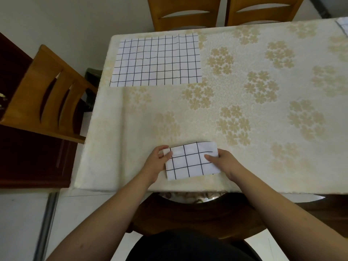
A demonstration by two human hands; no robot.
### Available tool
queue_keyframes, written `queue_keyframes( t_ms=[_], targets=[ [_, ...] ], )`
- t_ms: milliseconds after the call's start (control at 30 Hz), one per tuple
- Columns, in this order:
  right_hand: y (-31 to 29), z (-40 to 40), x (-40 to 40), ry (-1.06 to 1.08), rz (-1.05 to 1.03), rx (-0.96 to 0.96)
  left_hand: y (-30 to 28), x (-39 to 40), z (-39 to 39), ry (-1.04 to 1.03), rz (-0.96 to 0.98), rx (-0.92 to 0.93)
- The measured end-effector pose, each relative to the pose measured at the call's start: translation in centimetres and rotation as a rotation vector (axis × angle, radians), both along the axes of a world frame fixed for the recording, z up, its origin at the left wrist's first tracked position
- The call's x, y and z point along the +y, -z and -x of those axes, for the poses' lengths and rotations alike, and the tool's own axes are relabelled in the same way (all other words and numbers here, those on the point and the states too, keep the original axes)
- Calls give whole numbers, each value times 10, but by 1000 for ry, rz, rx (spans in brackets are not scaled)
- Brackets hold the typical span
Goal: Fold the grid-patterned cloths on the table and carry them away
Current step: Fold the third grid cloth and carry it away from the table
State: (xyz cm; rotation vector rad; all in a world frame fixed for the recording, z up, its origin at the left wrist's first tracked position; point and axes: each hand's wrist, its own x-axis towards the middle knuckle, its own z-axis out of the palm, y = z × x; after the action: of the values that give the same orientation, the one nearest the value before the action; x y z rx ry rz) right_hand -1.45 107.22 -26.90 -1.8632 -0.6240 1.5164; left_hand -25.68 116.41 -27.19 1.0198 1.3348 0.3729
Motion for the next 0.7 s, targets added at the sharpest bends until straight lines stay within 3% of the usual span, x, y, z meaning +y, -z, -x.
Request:
queue_keyframes(
  t_ms=[133,367,500,700],
  targets=[
    [-1,4,-12,119,-12,80,-8,-13,-4,17,172,-60],
    [-10,10,-25,161,-6,119,-14,-15,0,15,16,0],
    [-20,17,-30,177,-19,108,-20,-10,5,92,-131,143],
    [-37,33,-36,246,-59,64,-31,-6,13,108,-165,191]
  ],
)
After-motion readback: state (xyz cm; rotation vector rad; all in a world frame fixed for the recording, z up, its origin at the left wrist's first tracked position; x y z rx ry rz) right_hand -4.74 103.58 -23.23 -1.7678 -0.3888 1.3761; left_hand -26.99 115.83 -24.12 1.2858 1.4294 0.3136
